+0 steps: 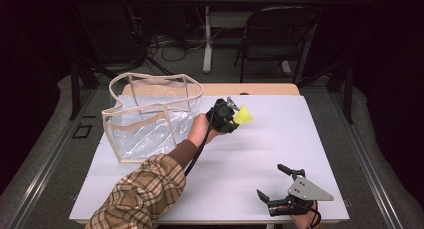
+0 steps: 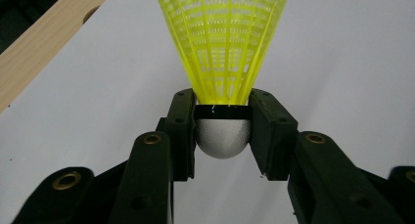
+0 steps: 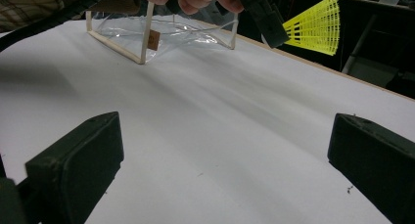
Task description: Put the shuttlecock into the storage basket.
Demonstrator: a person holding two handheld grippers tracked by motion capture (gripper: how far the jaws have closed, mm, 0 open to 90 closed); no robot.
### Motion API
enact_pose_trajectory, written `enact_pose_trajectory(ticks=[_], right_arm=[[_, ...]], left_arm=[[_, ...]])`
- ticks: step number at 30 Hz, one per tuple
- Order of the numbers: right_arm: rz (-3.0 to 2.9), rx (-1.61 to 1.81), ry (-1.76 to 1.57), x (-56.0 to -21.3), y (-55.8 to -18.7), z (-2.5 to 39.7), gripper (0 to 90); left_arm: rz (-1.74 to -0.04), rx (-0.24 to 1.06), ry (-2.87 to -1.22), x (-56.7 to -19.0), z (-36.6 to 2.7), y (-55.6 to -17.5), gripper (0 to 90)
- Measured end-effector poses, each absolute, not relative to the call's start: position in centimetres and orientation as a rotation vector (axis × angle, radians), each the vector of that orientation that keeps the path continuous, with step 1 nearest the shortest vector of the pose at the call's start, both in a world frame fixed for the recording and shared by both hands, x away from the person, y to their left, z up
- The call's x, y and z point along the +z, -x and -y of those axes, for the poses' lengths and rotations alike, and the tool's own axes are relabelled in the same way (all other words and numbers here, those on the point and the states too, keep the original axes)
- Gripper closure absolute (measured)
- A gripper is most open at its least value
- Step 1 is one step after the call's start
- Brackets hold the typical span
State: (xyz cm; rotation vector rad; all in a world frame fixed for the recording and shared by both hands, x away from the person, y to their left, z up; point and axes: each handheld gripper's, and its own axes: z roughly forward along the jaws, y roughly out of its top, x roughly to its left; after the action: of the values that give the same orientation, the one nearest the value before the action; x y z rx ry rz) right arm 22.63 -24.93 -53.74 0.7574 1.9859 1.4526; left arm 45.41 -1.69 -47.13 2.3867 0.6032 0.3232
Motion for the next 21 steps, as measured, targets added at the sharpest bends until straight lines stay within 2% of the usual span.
enact_pose_trajectory(ticks=[21], right_arm=[[-1.987,1.449,-0.755,-53.7,-22.7,25.0,0.0]], left_arm=[[-0.578,0.358,-2.376,-44.3,1.6,-45.5,64.7]])
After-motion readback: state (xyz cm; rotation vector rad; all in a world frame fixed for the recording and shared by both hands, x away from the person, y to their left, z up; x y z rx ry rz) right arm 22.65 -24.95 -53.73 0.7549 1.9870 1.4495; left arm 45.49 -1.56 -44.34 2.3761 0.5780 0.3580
